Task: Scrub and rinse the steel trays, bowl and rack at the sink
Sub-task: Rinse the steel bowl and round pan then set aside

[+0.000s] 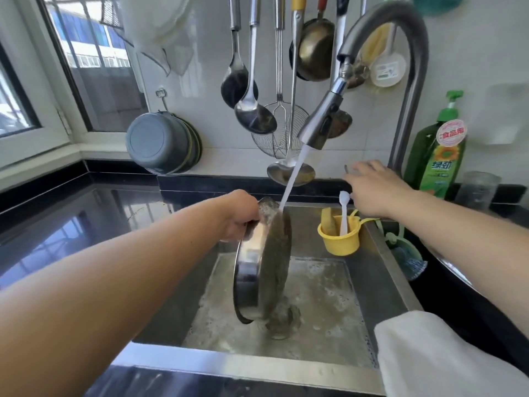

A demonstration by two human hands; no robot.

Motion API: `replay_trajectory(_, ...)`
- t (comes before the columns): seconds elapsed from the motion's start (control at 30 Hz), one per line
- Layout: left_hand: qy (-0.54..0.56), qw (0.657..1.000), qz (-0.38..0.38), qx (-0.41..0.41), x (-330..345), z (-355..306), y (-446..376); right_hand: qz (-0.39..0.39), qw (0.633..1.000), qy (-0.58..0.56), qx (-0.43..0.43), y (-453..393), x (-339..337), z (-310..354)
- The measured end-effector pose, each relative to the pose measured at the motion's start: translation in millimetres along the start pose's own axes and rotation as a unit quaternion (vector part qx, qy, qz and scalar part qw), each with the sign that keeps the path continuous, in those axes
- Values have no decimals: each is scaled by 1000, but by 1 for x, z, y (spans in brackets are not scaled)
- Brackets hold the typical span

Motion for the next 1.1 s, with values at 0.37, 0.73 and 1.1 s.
replay_trajectory(0.37,328,940,-88,-14,21,-10,3,36,999,-11,-10,29,-11,5)
replay_trajectory(0.73,434,875,-210,-50,-57,1,-32,36,994,103,-19,-16,20,2)
replay_trajectory(1.1,414,892,-181,-30,2,8,-36,38,988,151,-21,-36,37,2)
Point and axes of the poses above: each hand's wrist, its own y-axis away from the middle knuckle, its own x-axis out of the palm, z = x × y, the point moved 6 cm from there along -y, towards the middle knuckle, and after that the axes turned 6 degrees about y, right-handed, at the moved point
